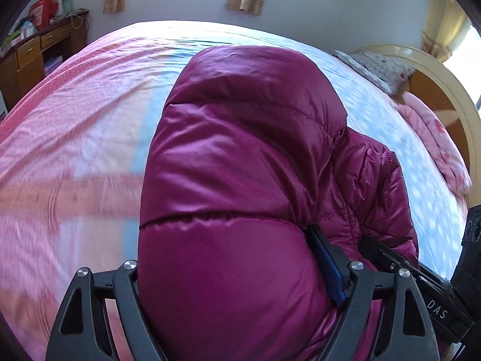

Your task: Fold large clothes

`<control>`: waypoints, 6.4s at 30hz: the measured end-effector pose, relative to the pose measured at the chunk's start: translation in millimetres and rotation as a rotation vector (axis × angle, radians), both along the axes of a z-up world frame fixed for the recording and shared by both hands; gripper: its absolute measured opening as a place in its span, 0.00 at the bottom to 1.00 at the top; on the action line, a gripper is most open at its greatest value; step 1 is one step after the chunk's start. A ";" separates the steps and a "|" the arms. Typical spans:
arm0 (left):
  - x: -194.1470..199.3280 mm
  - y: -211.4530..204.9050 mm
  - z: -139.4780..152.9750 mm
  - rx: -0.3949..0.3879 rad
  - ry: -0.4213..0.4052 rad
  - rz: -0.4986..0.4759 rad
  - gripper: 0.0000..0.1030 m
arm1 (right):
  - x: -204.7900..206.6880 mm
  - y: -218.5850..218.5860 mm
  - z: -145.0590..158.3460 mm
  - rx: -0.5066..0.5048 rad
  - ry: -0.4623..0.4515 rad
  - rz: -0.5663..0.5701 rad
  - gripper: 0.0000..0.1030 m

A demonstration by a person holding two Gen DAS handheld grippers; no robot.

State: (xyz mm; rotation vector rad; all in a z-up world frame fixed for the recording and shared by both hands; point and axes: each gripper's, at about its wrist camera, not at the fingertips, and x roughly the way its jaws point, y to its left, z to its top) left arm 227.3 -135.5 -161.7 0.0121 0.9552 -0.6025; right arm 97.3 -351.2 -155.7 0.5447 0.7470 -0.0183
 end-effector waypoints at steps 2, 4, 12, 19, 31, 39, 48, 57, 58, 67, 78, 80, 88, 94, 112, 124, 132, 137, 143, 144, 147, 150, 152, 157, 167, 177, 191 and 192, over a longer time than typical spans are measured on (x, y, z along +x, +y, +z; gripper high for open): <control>-18.1 0.2 0.5 -0.001 -0.009 -0.013 0.81 | -20.0 3.3 2.7 -0.028 0.003 -0.006 0.29; -35.7 0.1 0.4 0.006 -0.042 -0.029 0.81 | -38.8 8.0 3.6 -0.048 0.000 -0.016 0.29; -54.5 4.3 -2.3 0.001 -0.088 -0.029 0.81 | -57.5 24.1 -1.4 -0.097 -0.063 -0.080 0.31; -79.8 15.5 -3.3 0.008 -0.085 -0.022 0.81 | -58.0 25.7 -1.0 -0.050 -0.043 -0.103 0.32; -106.8 35.6 4.4 0.039 -0.118 -0.012 0.74 | -64.4 54.5 6.6 -0.071 0.008 -0.094 0.30; -105.5 55.2 10.4 0.066 -0.161 0.029 0.68 | -45.7 85.3 13.9 -0.119 0.003 -0.046 0.25; -84.4 100.8 12.2 0.072 -0.165 0.149 0.66 | -14.0 131.4 21.0 -0.153 -0.018 0.067 0.24; -54.4 181.2 16.9 0.100 -0.180 0.353 0.65 | 47.0 202.9 31.7 -0.161 -0.057 0.258 0.23; -50.3 191.3 18.2 0.104 -0.184 0.380 0.65 | 51.3 208.9 32.4 -0.160 -0.061 0.274 0.23; -17.9 241.8 35.7 0.185 -0.273 0.522 0.65 | 105.0 272.5 41.1 -0.152 -0.150 0.433 0.22; 45.8 278.4 16.3 0.325 -0.342 0.614 0.65 | 191.6 322.3 26.9 -0.200 -0.206 0.484 0.22; 60.2 282.7 5.2 0.332 -0.294 0.620 0.65 | 195.6 323.9 17.3 -0.230 -0.185 0.488 0.22; 84.8 294.0 -13.0 0.300 -0.165 0.648 0.81 | 211.3 302.2 -18.6 -0.101 -0.088 0.484 0.28; 93.2 313.3 -19.8 0.175 -0.028 0.648 0.89 | 210.2 292.8 -19.0 -0.032 -0.050 0.458 0.44; 89.1 307.4 -16.0 0.200 -0.057 0.656 0.90 | 199.5 353.8 62.8 -0.298 -0.131 0.410 0.12; 98.5 305.8 -15.2 0.209 -0.058 0.661 0.92 | 232.6 335.2 0.5 -0.270 0.006 0.400 0.00; 66.3 307.4 22.2 0.254 -0.141 0.648 0.92 | 227.1 343.0 3.8 -0.321 -0.013 0.398 0.00; 59.4 301.9 32.9 0.421 -0.246 0.670 0.92 | 227.3 347.7 3.5 -0.335 -0.016 0.392 0.00; 64.3 314.9 5.8 0.367 -0.184 0.681 0.92 | 223.0 355.5 6.6 -0.411 -0.010 0.392 0.00; 67.0 315.7 2.7 0.371 -0.178 0.674 0.92 | 221.7 357.9 7.4 -0.438 -0.005 0.398 0.00; 73.1 317.9 -2.4 0.382 -0.171 0.666 0.92 | 214.6 359.3 13.0 -0.452 0.010 0.412 0.03; 71.1 312.6 -3.7 0.408 -0.192 0.673 0.92 | 184.5 352.5 28.1 -0.410 -0.014 0.406 0.07; 69.5 308.8 -3.8 0.429 -0.213 0.673 0.92 | 157.6 346.4 36.3 -0.372 -0.072 0.387 0.12; 62.8 304.6 -1.3 0.414 -0.234 0.653 0.92 | 112.8 348.8 15.7 -0.369 -0.080 0.400 0.16; 1.1 296.6 22.8 0.394 -0.262 0.618 0.92 | 98.4 339.6 22.3 -0.311 -0.072 0.375 0.32; -65.4 288.2 34.2 0.401 -0.273 0.643 0.92 | 43.9 321.6 42.4 -0.294 -0.141 0.323 0.76; -165.4 288.6 100.1 0.290 -0.450 0.651 0.92 | -35.9 311.6 100.3 -0.320 -0.304 0.219 0.97; -170.1 289.2 104.4 0.290 -0.466 0.653 0.92 | -41.0 311.7 104.3 -0.317 -0.320 0.215 0.98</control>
